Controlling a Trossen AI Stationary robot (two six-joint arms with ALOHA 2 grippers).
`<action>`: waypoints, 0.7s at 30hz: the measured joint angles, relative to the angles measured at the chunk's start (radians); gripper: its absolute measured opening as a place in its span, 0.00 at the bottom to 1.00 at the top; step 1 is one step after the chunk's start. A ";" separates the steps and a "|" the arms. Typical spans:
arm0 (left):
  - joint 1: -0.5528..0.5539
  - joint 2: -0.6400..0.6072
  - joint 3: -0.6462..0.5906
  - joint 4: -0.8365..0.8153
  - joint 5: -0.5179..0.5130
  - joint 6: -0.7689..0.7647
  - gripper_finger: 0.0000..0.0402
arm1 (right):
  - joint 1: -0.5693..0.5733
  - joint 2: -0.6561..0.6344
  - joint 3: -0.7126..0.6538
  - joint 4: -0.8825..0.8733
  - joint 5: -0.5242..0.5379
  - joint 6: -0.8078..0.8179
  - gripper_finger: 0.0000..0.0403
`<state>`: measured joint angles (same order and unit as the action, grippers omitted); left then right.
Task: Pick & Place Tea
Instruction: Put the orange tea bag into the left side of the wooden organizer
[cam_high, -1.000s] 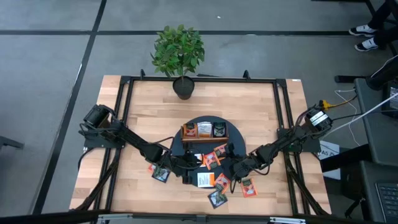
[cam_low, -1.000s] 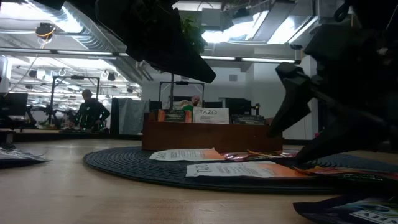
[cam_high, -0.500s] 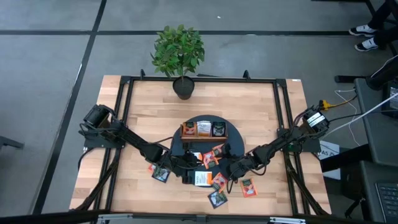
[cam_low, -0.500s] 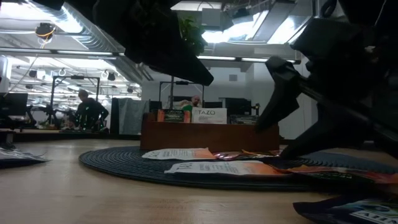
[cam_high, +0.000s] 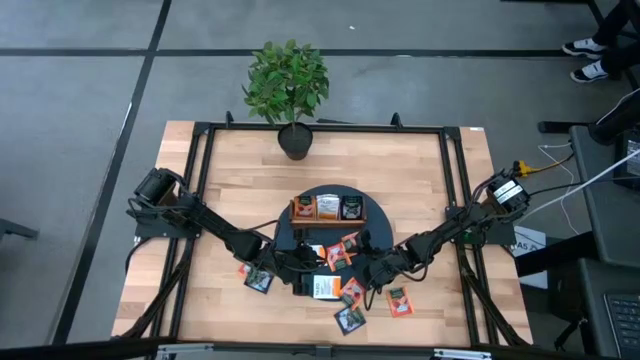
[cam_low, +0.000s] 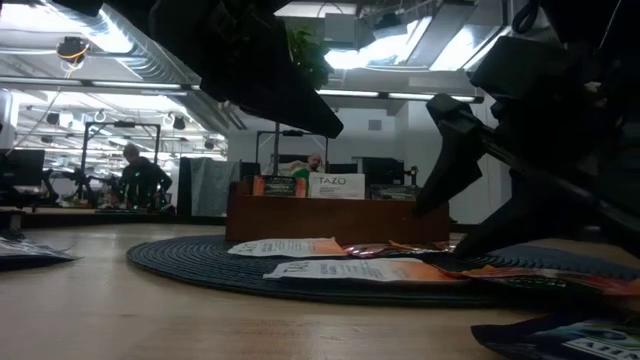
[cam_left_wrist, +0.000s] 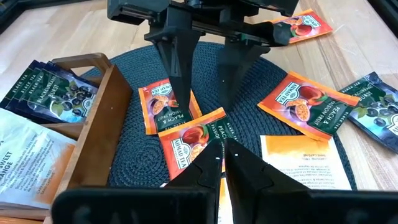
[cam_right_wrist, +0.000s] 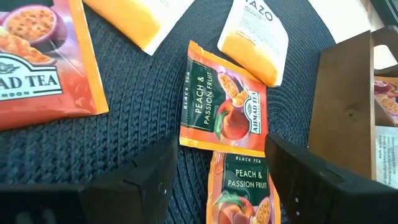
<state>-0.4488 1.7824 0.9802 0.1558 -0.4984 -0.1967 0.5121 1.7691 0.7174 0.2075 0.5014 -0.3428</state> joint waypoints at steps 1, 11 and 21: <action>0.000 0.000 0.000 0.000 0.000 0.000 0.04 | 0.000 0.000 0.000 0.000 0.001 0.000 0.59; 0.000 0.000 0.000 0.000 -0.001 0.000 0.04 | -0.009 0.000 0.000 0.000 0.003 -0.001 0.57; 0.000 0.000 0.000 0.000 -0.001 0.000 0.04 | -0.019 0.000 0.000 0.024 0.006 -0.040 0.57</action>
<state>-0.4488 1.7824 0.9802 0.1558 -0.4995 -0.1967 0.4927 1.7691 0.7176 0.2317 0.5076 -0.3831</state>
